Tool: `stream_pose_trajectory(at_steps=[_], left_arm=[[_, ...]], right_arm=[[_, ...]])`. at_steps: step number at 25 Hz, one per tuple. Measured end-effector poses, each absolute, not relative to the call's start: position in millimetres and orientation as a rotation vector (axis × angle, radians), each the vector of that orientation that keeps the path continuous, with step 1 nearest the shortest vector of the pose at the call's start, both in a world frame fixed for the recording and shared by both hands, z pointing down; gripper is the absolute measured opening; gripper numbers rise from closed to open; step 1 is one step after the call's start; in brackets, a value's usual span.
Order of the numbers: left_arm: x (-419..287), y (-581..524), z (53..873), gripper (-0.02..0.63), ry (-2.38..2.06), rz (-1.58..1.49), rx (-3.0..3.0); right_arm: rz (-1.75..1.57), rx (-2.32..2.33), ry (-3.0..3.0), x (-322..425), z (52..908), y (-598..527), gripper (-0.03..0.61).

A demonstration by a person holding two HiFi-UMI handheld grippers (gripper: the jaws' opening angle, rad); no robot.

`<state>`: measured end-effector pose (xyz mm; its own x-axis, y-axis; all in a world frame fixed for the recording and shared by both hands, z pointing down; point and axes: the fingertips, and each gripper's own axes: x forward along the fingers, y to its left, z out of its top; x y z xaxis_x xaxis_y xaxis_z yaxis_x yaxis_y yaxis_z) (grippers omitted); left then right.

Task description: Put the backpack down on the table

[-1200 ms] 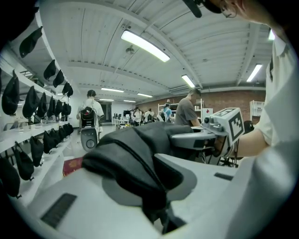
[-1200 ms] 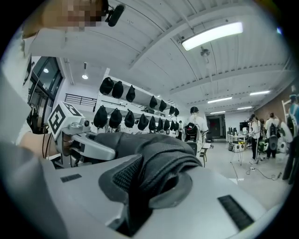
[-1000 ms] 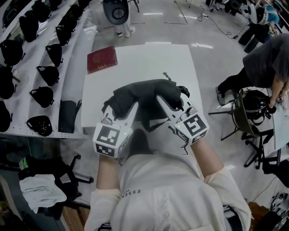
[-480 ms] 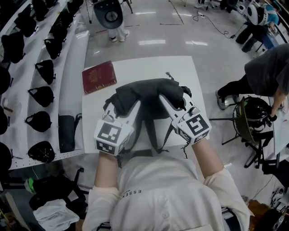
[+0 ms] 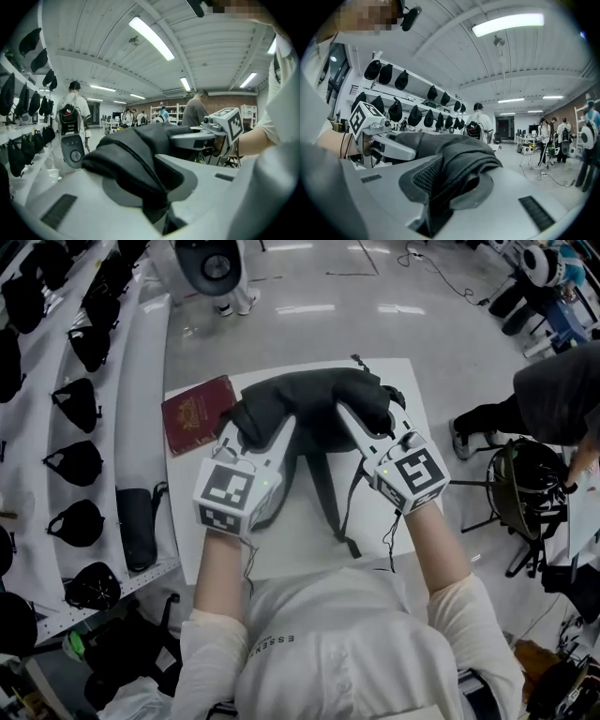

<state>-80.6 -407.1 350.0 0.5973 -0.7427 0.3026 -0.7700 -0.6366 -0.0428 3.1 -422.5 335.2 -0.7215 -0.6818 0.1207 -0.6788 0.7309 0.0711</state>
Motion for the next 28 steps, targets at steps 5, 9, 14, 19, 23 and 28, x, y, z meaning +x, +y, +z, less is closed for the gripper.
stream_pose_trajectory(at_steps=[5, 9, 14, 19, 23, 28], left_arm=[[-92.9, -446.2, 364.1, 0.077, -1.308, 0.44, 2.761], [-99.4, -465.3, 366.7, 0.077, -1.311, 0.423, 2.797], [-107.6, -477.8, 369.2, 0.077, -1.342, 0.395, 2.79], [-107.8, -474.1, 381.1, 0.077, -1.315, 0.381, 2.787], [-107.4, -463.7, 390.8, 0.077, -1.312, 0.378, 2.78], [-103.4, -450.2, 403.3, 0.077, -1.264, 0.357, 2.749]], right_arm=[[-0.038, 1.112, -2.781, -10.1, 347.2, -461.7, 0.074], [-0.078, 1.1, -2.789, -18.9, 350.3, -482.7, 0.075], [-0.092, 1.095, -2.786, -26.9, 351.2, -496.9, 0.075], [-0.101, 1.083, -2.792, -27.4, 362.9, -491.7, 0.077], [-0.077, 1.07, -2.781, -25.8, 373.4, -482.6, 0.077], [-0.028, 1.093, -2.773, -20.8, 383.2, -467.9, 0.08]])
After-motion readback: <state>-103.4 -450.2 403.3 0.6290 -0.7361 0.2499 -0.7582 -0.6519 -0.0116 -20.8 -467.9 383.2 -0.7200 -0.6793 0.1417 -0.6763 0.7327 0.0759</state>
